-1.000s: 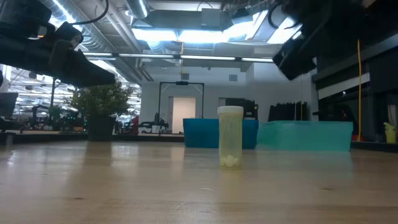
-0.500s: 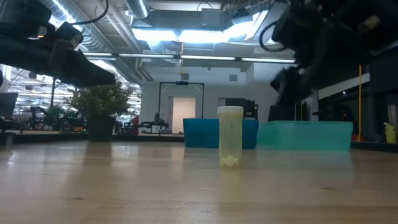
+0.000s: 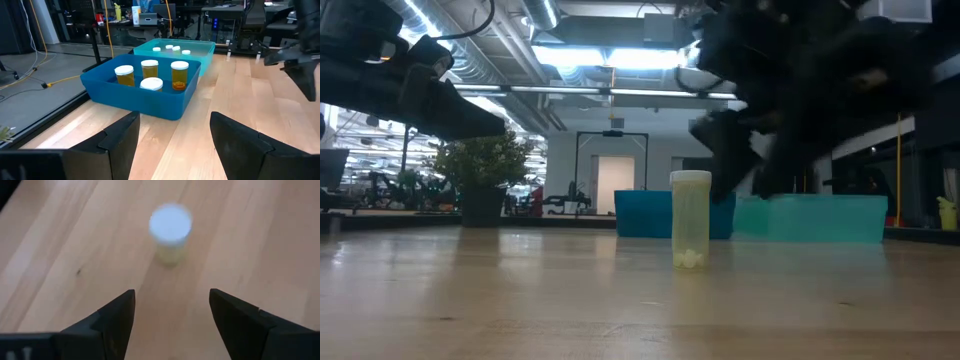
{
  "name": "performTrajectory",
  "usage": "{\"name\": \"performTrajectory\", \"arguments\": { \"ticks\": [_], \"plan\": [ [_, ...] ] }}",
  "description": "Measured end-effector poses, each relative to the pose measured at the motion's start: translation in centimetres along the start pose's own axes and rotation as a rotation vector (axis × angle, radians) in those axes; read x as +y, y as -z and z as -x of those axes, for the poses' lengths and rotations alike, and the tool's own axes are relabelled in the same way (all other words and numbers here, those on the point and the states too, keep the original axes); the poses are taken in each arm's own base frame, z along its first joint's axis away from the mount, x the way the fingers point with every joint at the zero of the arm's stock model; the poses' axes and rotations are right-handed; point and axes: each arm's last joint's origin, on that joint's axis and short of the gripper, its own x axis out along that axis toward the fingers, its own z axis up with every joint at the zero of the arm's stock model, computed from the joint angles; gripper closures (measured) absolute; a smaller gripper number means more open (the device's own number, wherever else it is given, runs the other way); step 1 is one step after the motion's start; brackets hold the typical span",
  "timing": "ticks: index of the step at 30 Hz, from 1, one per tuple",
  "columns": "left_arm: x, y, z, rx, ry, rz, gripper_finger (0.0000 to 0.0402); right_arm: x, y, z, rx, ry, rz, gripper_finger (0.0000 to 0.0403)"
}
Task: Pick and place medicine bottles into bin by pill shape (circle, oval)
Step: Put the small yellow medicine bottle into the green bin
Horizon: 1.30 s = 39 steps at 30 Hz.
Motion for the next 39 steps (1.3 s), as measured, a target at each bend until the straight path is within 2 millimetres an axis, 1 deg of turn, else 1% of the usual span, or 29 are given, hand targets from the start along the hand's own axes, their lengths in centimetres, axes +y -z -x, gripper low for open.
{"name": "performTrajectory", "arguments": {
  "ticks": [2, 6, 11, 16, 22, 26, 30, 39],
  "plan": [
    [0.0, 0.0, 0.0, 0.000, 0.000, 0.000, 0.0168, -0.2, -1.2, -0.2, -0.008, 0.009, 0.028, 0.0145],
    [0.0, 0.0, 0.0, 0.000, 0.000, 0.000, 0.0168, -0.3, -2.6, -0.4, -0.007, 0.009, 0.048, 0.0145],
    [0.0, 0.0, 0.0, 0.000, 0.000, 0.000, 0.0168, -0.4, -2.7, -1.4, 0.016, -0.015, 0.071, 0.0145],
    [0.0, 0.0, 0.0, 0.002, 0.000, -0.001, 0.0168, -0.5, -2.9, -2.5, -0.018, -0.043, 0.100, 0.0145],
    [0.0, 0.0, 0.0, 0.001, 0.000, 0.000, 0.0168, -0.5, -3.1, -2.6, -0.040, -0.041, 0.106, 0.0145],
    [0.0, 0.0, 0.0, 0.001, 0.000, -0.001, 0.0168, -0.5, -3.3, -2.6, -0.068, -0.038, 0.145, 0.0147],
    [0.0, 0.0, 0.0, 0.001, 0.000, 0.000, 0.0168, -0.5, -3.4, -2.6, -0.074, -0.037, 0.155, 0.0163],
    [0.0, 0.0, 0.0, 0.001, 0.000, 0.000, 0.0168, -0.5, -3.4, -2.6, -0.071, -0.037, 0.152, 0.0222]
  ]
}}
